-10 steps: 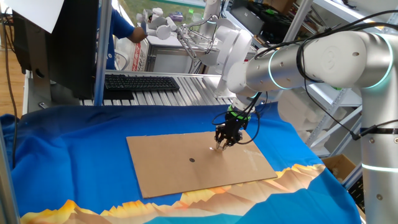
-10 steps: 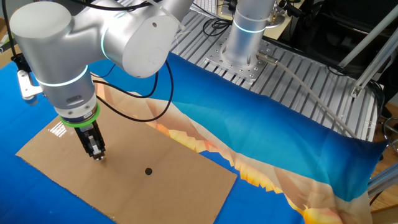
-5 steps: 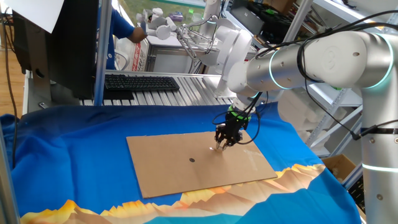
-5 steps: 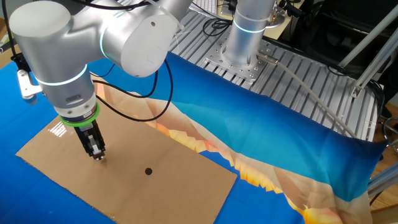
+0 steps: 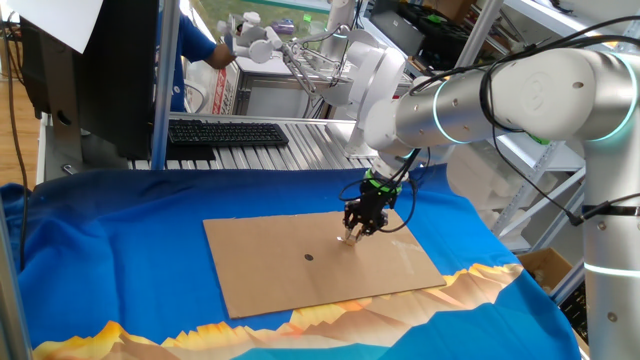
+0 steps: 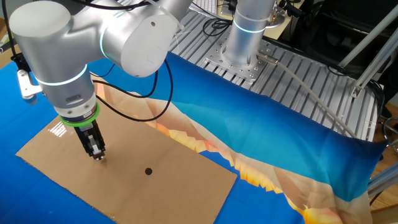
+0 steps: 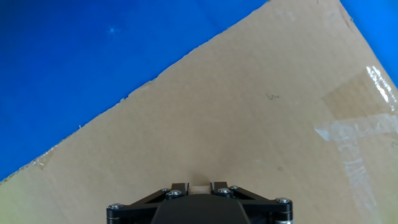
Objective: Hold a small block with the gripper and sweep it from left to right on the table
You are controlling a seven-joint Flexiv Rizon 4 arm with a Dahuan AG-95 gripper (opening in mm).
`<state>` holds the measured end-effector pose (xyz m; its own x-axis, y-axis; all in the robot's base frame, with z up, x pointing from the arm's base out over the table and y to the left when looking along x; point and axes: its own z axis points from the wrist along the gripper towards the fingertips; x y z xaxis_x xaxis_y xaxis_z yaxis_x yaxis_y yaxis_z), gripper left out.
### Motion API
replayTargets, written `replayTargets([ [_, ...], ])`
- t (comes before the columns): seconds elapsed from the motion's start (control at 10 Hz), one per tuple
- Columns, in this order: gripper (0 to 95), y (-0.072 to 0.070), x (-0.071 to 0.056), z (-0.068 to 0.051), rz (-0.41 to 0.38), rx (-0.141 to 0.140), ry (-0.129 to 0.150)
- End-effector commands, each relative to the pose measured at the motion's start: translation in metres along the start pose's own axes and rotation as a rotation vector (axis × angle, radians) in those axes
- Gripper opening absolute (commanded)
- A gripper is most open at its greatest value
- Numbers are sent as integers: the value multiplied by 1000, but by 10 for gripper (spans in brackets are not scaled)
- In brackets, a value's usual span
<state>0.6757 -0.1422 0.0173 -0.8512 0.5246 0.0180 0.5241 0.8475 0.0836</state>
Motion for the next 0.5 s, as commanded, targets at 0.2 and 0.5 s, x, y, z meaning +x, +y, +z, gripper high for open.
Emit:
replayTargets([
  [0.2,0,1,0,2,-1,-4,0],
  [0.5,0,6,4,2,8,-2,-6],
])
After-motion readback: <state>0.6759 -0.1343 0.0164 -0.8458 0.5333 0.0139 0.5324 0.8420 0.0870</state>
